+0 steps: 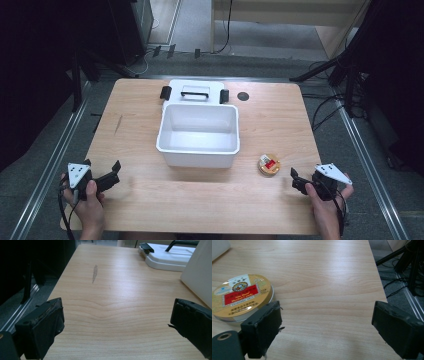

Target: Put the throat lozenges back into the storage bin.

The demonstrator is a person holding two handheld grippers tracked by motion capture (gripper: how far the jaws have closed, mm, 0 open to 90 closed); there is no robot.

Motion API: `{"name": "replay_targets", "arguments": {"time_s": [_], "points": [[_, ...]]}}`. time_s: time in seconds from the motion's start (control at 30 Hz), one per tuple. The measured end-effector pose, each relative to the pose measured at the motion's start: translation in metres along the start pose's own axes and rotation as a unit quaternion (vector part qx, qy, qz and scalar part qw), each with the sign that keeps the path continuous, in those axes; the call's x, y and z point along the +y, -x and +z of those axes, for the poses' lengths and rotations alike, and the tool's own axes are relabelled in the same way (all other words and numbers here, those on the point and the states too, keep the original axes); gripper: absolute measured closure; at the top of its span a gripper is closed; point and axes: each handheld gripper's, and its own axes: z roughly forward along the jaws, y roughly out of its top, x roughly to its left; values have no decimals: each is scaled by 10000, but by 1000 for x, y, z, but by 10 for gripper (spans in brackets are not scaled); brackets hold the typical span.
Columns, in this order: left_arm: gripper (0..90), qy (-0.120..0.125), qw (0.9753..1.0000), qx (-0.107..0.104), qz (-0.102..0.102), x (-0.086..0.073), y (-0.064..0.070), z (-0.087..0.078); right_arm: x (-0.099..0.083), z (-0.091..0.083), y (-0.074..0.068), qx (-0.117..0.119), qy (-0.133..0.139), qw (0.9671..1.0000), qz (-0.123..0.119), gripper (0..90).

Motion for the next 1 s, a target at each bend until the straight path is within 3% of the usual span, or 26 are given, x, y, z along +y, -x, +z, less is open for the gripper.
{"name": "replay_targets", "arguments": {"time_s": [0.13,0.2,0.37,0.6,0.77,1.0], "points": [[0,91,9997,220,-58,0,1,0,6,-4,-4,27,-114,9999,-127,128],[0,45,9998,197,63,0,4,0,9,-5,-6,12,-209,9997,-118,130],[0,-137,9993,221,262,1,7,4,19,-11,-7,238,-405,9986,-237,131],[0,-151,9995,144,251,2,6,4,31,-18,-9,123,-640,9973,-341,132],[0,-127,9993,99,323,1,7,3,37,-15,-17,82,-1124,9916,-642,132],[0,-144,9995,54,292,1,7,4,48,-13,-32,211,-1470,9827,-1108,131]]}}
